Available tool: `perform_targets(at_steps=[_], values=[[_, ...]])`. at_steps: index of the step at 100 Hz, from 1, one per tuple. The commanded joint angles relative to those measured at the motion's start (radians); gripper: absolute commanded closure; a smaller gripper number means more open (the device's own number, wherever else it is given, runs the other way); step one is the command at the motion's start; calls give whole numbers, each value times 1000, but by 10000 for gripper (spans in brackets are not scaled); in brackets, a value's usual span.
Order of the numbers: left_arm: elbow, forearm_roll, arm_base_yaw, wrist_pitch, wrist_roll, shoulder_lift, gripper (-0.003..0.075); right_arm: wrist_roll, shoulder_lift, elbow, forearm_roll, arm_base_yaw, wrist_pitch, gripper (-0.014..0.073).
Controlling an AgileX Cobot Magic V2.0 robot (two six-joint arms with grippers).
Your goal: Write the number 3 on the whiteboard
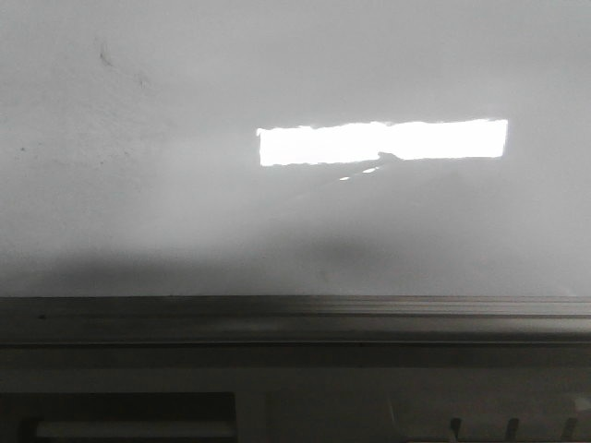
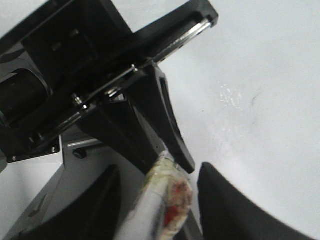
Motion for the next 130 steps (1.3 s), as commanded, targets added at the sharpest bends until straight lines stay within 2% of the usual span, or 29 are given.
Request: perform_targets(at_steps=[1, 9, 15, 21, 28, 40, 45, 51, 63, 77, 91, 103, 130], values=[[-34, -37, -9, -66, -3, -16, 741, -3, 12, -34, 70, 0, -44, 417], [-34, -46, -9, -68, -3, -16, 741, -3, 28, -34, 90, 0, -35, 546], [-34, -109, -9, -94, -9, -18, 736, -3, 29, -34, 89, 0, -35, 653], [-34, -185, -9, -145, -12, -22, 701, -3, 32, -34, 89, 0, -39, 657], [-34, -241, -7, -201, -12, -29, 592, -3, 32, -34, 89, 0, -44, 656], [-34, -282, -5, -258, -46, -49, 300, -3, 32, -34, 85, 0, -62, 656], [-34, -282, -5, -260, -57, -68, 220, -3, 32, -34, 80, 0, -78, 656], [-34, -282, -5, -260, -61, -97, 187, -3, 32, -34, 73, 0, -109, 656], [-34, -280, -5, -260, -127, -183, 214, -3, 32, -34, 58, -17, -167, 656], [-8, -276, -5, -263, -199, -335, 323, -3, 46, -34, 54, -86, -198, 656], [60, -241, -5, -271, -252, -489, 517, -3, 72, -34, 53, -180, -214, 656], [141, -197, -5, -271, -293, -592, 740, -3, 109, -34, 53, -230, -220, 656], [259, -194, -5, -271, -369, -683, 741, -3, 184, -34, 22, -235, -244, 655]])
